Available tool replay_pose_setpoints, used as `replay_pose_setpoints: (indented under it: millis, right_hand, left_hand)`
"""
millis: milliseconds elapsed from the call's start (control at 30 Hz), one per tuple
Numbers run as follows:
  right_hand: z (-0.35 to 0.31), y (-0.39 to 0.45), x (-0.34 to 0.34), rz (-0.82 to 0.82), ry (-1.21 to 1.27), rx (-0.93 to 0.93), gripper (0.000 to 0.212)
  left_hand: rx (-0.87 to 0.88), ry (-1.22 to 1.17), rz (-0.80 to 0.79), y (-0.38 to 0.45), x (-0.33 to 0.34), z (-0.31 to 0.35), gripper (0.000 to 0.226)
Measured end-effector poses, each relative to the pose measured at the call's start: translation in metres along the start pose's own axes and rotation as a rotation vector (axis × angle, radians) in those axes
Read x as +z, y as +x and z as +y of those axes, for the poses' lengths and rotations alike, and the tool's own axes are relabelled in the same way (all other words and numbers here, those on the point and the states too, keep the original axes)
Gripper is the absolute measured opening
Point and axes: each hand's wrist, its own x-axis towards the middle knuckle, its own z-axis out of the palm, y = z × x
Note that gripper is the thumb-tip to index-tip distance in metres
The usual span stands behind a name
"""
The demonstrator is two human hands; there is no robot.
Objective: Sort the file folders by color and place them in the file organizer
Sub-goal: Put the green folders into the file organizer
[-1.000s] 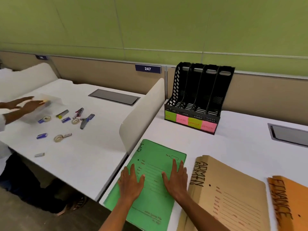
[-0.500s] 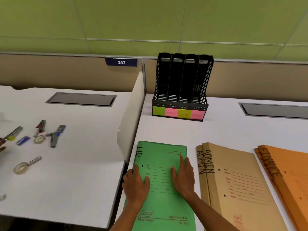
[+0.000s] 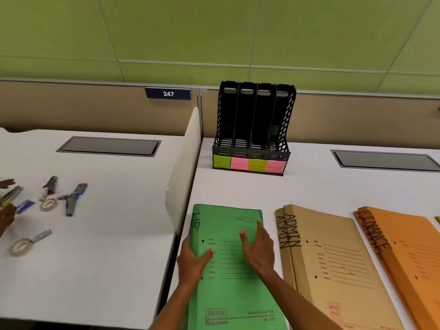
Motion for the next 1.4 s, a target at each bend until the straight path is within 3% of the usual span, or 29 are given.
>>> replay_pose_setpoints:
  millis: [167,467,900,1167,1400]
  right_hand:
    - [0.006,0.006,-0.007,-0.049,0.140,0.005,0.092]
    - [-0.009,0.016,-0.051,-0.080,0.295,-0.121,0.075]
    - [-0.072,0.029,-0.114,-0.062,0.420,-0.458,0.082]
    - [-0.174,0.044,-0.198,0.034,0.224,-0.900,0.082]
    - [-0.226,0.065,-0.219,0.136,-0.004,-1.059,0.052]
  left_hand:
    - [-0.128,-0.198,-0.071,-0.008,-0.001,0.007,0.050]
    - [-0.010,-0.244,-0.071,-0.020,0.007,0.062,0.041]
    - [0.366,-0.112,0.425,-0.029,0.047,0.158,0.028]
    - [0.557,-0.015,0.557,-0.046,0.081,0.191,0.020]
    - [0.665,0.043,0.604,-0.015,0.090,0.214,0.012]
